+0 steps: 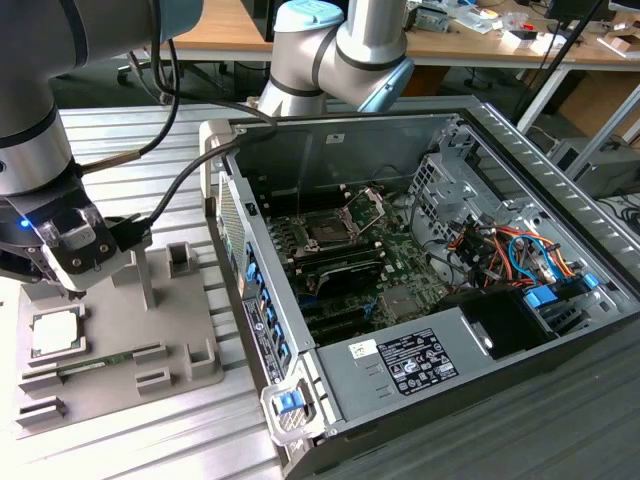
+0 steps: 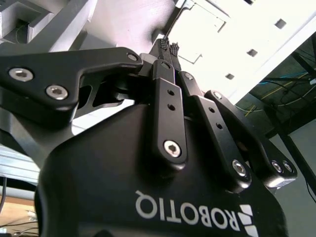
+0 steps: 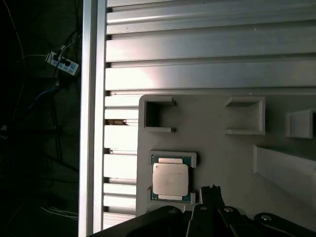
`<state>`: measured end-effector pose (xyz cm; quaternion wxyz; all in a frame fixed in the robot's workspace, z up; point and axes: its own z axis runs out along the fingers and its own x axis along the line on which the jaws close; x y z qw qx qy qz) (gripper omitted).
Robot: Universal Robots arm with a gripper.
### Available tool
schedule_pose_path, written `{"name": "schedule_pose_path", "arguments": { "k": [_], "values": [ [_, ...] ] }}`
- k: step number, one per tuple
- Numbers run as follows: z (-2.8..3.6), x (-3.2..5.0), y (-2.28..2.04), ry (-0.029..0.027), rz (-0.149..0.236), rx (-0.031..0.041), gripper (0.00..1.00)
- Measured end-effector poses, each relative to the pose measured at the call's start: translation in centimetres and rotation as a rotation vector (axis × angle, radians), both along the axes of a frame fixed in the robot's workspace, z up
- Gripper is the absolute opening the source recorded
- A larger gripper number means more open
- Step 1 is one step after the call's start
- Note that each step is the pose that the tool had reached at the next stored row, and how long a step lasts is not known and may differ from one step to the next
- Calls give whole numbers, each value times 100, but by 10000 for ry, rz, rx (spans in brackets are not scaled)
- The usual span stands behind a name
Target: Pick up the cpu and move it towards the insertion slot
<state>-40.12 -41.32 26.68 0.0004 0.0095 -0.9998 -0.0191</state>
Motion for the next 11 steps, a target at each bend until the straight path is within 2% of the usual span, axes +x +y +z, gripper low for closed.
{"name": "schedule_pose_path", "arguments": {
  "k": [11],
  "values": [
    [-9, -35, 0, 1, 1, 0, 11]
  ]
}}
